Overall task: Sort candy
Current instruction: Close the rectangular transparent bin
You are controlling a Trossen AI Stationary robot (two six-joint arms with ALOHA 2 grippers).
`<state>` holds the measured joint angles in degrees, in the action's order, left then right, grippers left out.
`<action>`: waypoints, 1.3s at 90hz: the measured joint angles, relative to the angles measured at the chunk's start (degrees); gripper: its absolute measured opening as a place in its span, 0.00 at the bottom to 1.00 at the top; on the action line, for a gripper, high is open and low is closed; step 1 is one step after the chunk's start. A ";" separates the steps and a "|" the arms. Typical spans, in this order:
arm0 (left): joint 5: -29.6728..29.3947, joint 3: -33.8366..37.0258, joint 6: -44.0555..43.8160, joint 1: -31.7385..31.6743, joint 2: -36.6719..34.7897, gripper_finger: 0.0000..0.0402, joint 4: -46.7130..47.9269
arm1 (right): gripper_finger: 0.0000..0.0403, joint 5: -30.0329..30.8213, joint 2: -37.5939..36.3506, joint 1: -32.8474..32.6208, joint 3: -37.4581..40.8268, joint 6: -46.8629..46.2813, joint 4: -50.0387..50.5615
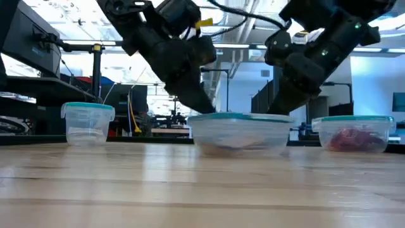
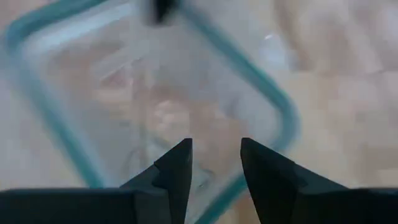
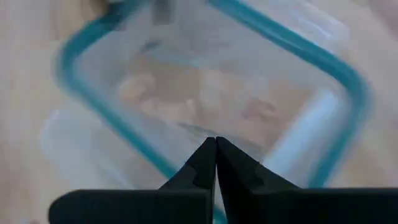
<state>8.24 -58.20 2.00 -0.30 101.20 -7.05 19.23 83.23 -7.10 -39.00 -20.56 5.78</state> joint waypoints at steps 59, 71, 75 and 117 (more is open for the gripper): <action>1.17 2.22 12.92 -11.41 -9.76 0.31 8.58 | 0.00 2.25 14.30 4.23 -0.05 1.25 -33.53; 7.63 6.47 10.97 -14.61 -8.19 0.31 0.84 | 0.00 3.12 18.43 3.73 -0.28 -0.84 -36.81; 8.54 7.18 10.97 -14.62 -7.26 0.31 -2.19 | 0.00 3.24 19.32 3.57 -0.49 -0.84 -37.53; 14.36 7.70 6.97 -12.98 1.06 0.31 -13.14 | 0.00 2.96 21.33 3.27 -0.49 -0.62 -36.63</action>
<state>22.61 -50.50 8.97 -13.29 102.26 -20.19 22.20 104.56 -3.84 -39.48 -21.18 -30.85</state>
